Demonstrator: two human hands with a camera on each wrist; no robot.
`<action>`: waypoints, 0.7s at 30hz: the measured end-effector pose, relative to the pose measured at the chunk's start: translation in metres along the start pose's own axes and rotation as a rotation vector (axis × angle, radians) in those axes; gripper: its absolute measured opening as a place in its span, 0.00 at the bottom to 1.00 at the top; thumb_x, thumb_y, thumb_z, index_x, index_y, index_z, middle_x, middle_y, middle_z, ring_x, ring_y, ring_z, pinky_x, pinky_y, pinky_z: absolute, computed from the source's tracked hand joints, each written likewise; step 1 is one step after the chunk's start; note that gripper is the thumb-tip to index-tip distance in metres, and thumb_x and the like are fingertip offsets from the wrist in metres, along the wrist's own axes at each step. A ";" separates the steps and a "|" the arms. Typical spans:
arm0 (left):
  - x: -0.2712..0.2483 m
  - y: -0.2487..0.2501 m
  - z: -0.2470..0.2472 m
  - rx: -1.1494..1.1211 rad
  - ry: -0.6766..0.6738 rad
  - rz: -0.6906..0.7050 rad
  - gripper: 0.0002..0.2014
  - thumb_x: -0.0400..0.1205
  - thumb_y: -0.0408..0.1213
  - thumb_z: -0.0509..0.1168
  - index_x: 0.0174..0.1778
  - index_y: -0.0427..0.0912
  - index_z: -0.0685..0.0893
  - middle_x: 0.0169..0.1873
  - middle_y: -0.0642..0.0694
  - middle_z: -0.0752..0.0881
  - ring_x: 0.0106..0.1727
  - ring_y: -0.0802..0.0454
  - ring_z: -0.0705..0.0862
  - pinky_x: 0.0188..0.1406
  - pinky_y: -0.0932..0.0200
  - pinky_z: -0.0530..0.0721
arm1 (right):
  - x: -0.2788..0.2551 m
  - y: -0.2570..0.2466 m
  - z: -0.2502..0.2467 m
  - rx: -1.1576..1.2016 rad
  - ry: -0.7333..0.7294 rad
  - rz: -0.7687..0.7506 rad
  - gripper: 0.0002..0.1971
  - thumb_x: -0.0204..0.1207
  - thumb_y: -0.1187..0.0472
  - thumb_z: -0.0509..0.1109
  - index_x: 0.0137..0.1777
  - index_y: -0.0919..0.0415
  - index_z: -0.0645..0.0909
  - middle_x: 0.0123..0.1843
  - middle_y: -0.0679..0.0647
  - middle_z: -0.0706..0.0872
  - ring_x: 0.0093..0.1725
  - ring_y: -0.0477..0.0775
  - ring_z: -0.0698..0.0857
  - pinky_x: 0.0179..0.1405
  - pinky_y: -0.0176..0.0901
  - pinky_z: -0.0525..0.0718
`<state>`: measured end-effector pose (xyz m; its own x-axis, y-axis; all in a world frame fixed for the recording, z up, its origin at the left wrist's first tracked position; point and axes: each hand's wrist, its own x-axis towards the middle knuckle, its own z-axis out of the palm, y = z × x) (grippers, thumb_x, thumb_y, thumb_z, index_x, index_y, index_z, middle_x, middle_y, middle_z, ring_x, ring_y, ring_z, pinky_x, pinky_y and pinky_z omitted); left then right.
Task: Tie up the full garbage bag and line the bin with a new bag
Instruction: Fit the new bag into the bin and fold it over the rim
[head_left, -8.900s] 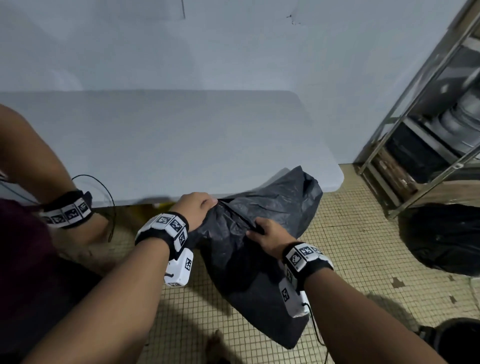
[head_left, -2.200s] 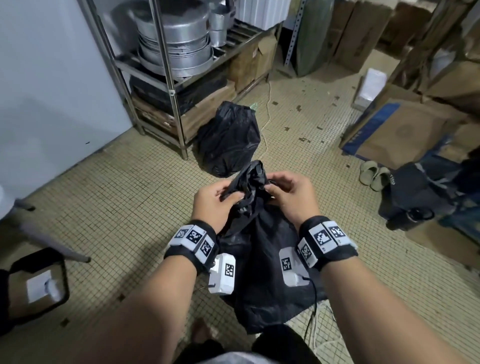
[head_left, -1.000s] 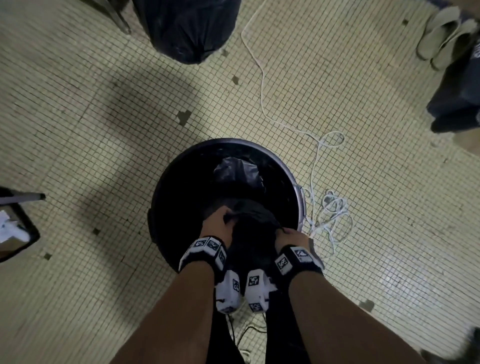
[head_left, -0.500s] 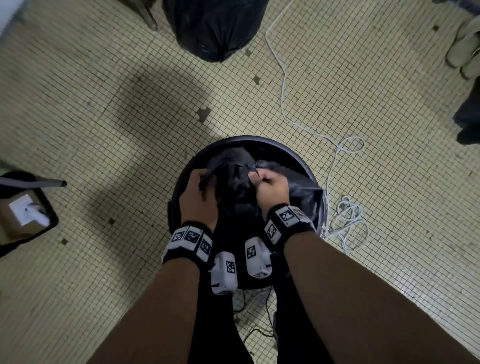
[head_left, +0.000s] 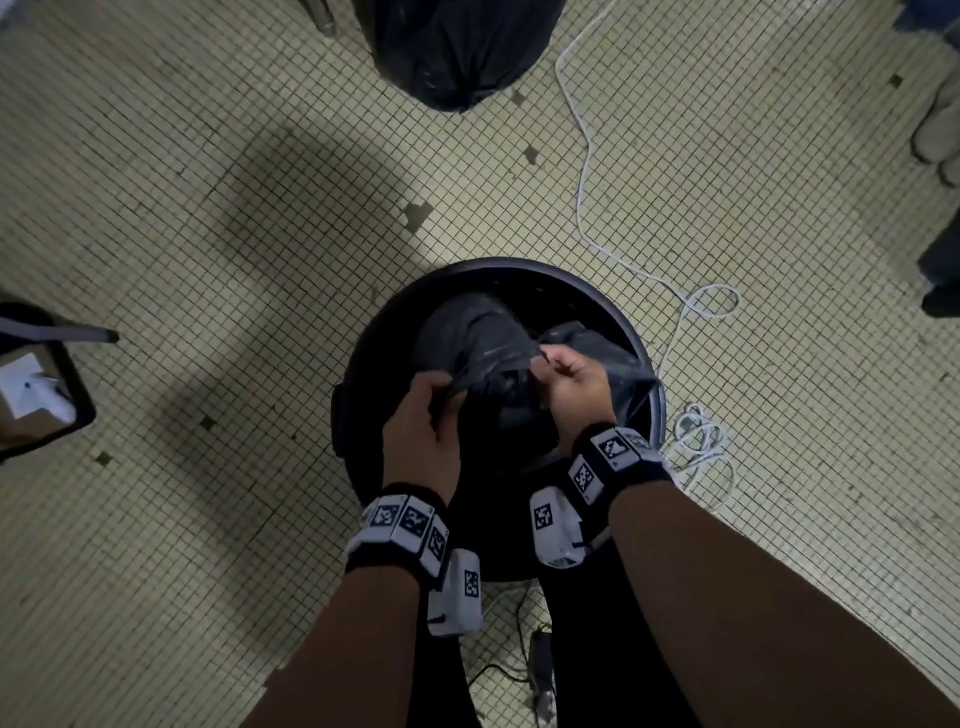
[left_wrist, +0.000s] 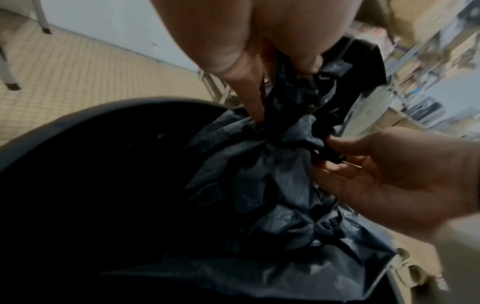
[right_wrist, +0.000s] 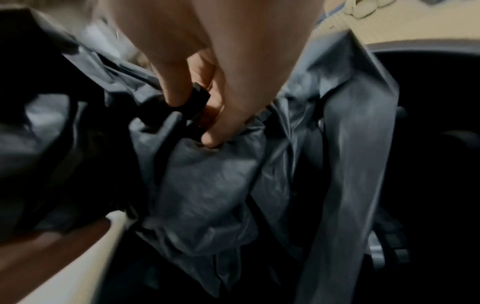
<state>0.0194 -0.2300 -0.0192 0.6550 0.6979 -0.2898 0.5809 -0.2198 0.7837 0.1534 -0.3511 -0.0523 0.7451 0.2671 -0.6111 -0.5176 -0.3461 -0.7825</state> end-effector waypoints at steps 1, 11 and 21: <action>-0.003 -0.009 0.005 0.022 -0.037 -0.040 0.09 0.86 0.39 0.67 0.55 0.58 0.78 0.36 0.64 0.83 0.39 0.75 0.84 0.37 0.82 0.77 | 0.001 0.014 -0.008 -0.110 -0.003 0.006 0.08 0.77 0.58 0.70 0.43 0.61 0.88 0.39 0.59 0.91 0.42 0.58 0.87 0.52 0.66 0.87; 0.013 -0.049 0.038 0.251 -0.331 -0.304 0.09 0.87 0.38 0.65 0.61 0.42 0.82 0.48 0.43 0.86 0.43 0.47 0.83 0.42 0.58 0.80 | 0.025 0.088 -0.032 -0.682 -0.050 0.160 0.07 0.81 0.55 0.69 0.53 0.52 0.89 0.51 0.54 0.90 0.54 0.58 0.87 0.47 0.38 0.73; 0.038 -0.047 0.038 0.155 -0.266 -0.172 0.06 0.85 0.36 0.68 0.57 0.47 0.83 0.46 0.53 0.84 0.48 0.54 0.85 0.50 0.61 0.86 | 0.029 0.070 -0.037 -0.523 -0.007 0.099 0.08 0.81 0.58 0.72 0.39 0.50 0.84 0.42 0.53 0.90 0.46 0.56 0.90 0.45 0.36 0.84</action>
<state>0.0357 -0.2195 -0.0880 0.6325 0.5359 -0.5593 0.7467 -0.2300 0.6241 0.1545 -0.4009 -0.1202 0.6997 0.2160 -0.6810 -0.3052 -0.7715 -0.5583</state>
